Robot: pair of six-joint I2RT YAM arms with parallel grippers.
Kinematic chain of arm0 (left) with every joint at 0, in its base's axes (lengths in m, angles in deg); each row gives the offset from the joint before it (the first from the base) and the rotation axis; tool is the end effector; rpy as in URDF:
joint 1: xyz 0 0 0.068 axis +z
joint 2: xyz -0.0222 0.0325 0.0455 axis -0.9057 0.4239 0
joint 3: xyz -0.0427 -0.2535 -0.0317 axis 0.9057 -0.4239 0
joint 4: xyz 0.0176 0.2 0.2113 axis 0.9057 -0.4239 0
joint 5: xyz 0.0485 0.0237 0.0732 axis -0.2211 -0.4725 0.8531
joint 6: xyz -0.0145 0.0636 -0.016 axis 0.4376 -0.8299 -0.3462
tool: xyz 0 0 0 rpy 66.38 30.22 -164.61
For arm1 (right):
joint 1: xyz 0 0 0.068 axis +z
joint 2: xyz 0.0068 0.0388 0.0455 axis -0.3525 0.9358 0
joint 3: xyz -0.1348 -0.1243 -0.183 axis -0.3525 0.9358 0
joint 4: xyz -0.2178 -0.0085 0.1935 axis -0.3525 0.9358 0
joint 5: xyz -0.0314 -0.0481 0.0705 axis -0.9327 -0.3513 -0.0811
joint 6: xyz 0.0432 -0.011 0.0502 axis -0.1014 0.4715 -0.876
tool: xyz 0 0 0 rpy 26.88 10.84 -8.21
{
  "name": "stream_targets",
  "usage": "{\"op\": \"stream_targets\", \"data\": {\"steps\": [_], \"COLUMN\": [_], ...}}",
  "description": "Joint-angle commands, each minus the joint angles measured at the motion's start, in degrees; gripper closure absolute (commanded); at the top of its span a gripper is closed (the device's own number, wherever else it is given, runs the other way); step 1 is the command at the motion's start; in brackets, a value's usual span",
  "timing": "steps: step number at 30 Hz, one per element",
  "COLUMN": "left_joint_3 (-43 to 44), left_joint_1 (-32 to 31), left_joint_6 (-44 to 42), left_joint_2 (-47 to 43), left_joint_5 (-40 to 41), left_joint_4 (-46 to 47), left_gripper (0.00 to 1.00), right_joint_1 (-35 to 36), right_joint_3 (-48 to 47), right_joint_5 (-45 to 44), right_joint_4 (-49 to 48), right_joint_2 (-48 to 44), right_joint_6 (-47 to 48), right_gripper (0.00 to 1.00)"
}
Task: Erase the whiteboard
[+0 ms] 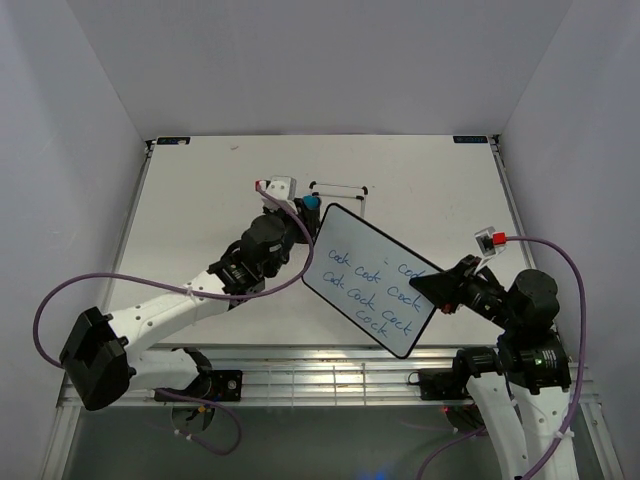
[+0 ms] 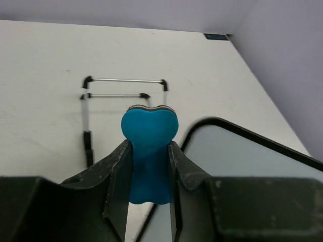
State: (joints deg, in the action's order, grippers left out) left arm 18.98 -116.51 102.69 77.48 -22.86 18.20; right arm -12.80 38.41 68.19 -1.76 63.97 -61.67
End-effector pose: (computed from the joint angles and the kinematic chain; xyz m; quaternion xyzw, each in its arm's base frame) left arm 0.2263 -0.2481 0.2792 0.0595 0.7523 -0.2376 0.6116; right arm 0.1231 0.0515 0.3344 -0.0949 0.7287 0.4385 0.5174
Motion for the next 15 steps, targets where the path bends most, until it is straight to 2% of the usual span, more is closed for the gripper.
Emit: {"op": "stream_targets", "data": {"steps": [1,4,9,11,13,14,15], "left_joint_3": [-1.0,-0.1,-0.2,-0.4,-0.5,1.5,3.1], "left_joint_1": [3.7,3.6,1.0,0.2,0.3,0.4,0.4], "left_joint_6": [-0.1,-1.7,-0.5,0.2,4.5,9.5,12.5], "left_joint_2": [-1.0,-1.1,-2.3,-3.3,-4.2,-4.2,-3.9], "left_joint_5": [-3.8,-7.7,-9.1,-4.8,0.9,8.7,12.5], "left_joint_4": [-4.0,-4.0,-3.7,-4.0,-6.6,-12.5,-17.8], "left_gripper": [0.85,0.9,0.89,0.89,0.89,0.89,0.89], "right_joint_1": [0.9,0.9,1.0,0.9,0.9,0.9,0.9], "right_joint_3": [-4.8,-4.1,-3.3,-3.7,-4.6,-5.6,-6.0], "right_joint_5": [11.4,11.4,10.1,5.7,0.7,-4.8,-7.2], "right_joint_4": [-8.8,-9.3,-10.1,-8.3,-3.3,-1.4,0.2], "right_joint_2": [-1.0,-0.8,-0.2,-0.1,0.1,0.2,0.2], "right_joint_6": [-1.8,-1.8,-2.0,0.0,2.3,4.2,5.1], "right_gripper": [0.92,0.92,0.92,0.92,0.92,0.92,0.92]}}
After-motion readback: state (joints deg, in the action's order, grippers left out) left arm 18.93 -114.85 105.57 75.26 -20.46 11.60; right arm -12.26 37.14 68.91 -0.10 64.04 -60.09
